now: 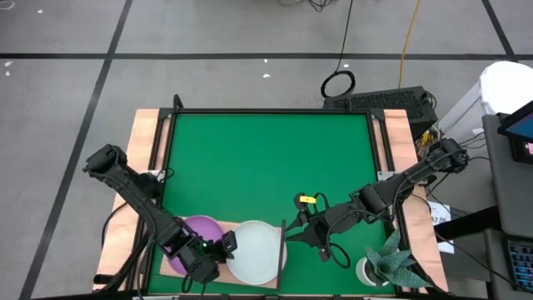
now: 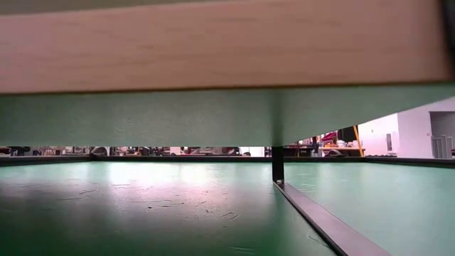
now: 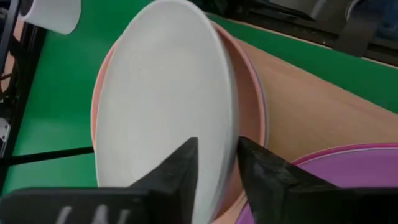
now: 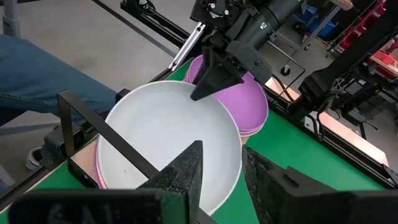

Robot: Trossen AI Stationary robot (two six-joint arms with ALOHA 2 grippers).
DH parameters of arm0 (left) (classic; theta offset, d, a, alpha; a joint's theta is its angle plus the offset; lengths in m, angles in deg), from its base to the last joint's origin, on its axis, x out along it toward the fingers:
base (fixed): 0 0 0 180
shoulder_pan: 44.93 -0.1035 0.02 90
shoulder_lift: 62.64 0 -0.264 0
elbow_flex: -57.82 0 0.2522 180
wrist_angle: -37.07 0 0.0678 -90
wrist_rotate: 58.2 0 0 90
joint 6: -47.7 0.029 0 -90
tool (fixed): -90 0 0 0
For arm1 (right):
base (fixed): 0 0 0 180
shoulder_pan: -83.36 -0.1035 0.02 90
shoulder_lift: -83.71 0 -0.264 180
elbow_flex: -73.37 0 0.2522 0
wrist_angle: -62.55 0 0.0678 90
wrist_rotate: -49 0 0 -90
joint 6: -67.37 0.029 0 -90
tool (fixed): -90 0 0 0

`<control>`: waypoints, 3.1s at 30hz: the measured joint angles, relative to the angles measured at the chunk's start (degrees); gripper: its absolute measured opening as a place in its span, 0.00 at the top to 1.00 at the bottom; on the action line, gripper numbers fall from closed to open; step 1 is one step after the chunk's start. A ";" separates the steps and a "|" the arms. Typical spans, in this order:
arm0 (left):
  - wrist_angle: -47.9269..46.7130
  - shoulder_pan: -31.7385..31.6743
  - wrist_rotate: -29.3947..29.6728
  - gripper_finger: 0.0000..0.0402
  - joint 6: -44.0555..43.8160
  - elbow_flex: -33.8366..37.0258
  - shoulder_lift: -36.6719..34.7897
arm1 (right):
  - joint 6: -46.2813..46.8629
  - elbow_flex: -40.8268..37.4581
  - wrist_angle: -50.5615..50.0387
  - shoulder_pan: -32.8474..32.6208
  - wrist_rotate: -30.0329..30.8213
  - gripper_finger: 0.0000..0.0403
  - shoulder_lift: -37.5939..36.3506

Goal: Place and stack plates onto a shelf
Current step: Stack the white plate on top of the orange plate on the shelf, then return to Home Position

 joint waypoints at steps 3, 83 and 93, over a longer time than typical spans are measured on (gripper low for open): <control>-0.06 0.31 0.00 0.65 -0.60 0.00 -0.02 | -0.14 0.00 0.00 0.00 0.00 0.77 0.00; 26.99 -37.88 -2.05 0.99 -24.84 54.52 -71.30 | 0.67 -59.04 25.89 22.37 -3.48 1.00 -45.40; 28.80 -37.88 -2.10 0.99 -24.90 61.22 -79.83 | 0.49 -62.52 27.56 23.10 -3.50 1.00 -49.16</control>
